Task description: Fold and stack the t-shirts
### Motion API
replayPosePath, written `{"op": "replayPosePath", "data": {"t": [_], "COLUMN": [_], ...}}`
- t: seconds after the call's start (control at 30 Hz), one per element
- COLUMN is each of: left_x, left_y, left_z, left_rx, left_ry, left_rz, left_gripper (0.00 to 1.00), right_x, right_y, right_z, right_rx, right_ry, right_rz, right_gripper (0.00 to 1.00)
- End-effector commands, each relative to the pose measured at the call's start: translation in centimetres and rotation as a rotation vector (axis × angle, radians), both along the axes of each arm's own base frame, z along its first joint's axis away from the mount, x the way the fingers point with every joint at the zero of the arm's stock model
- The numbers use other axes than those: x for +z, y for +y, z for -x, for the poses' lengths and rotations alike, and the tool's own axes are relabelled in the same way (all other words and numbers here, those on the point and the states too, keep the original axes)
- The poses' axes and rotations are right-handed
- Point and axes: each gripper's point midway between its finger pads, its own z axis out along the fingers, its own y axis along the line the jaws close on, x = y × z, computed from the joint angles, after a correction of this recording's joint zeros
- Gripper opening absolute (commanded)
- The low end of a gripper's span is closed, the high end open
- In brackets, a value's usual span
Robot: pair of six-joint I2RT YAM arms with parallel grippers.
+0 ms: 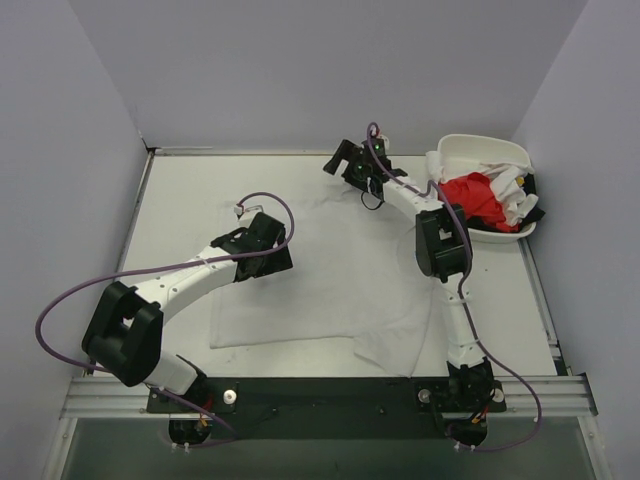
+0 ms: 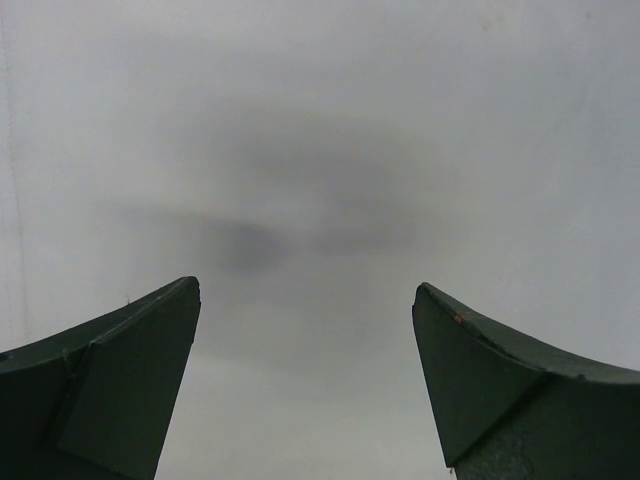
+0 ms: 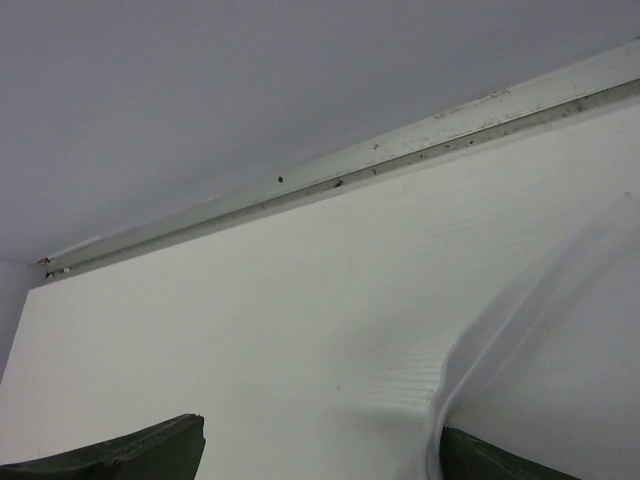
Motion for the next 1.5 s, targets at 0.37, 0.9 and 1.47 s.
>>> {"op": "replayPosePath", "data": {"t": [0.37, 0.9, 1.47], "left_x": [0.2, 0.9, 4.5], "left_y": [-0.3, -0.7, 0.5], "left_z": [-0.7, -0.4, 0.5], "left_rx": [-0.003, -0.026, -0.021], "left_ry": [-0.018, -0.034, -0.015], "left_rz": [0.008, 0.02, -0.017], "left_gripper": [0.97, 0.97, 0.98], "right_x": [7.7, 14.1, 7.4], "right_y": [1.9, 0.2, -13.7], "right_z": [-3.3, -4.9, 26.7], "right_rx": [-0.037, -0.069, -0.025], "right_ry": [-0.191, -0.299, 0.124], "right_rz": [-0.248, -0.623, 0.659], "right_gripper": [1.0, 1.0, 1.0]}}
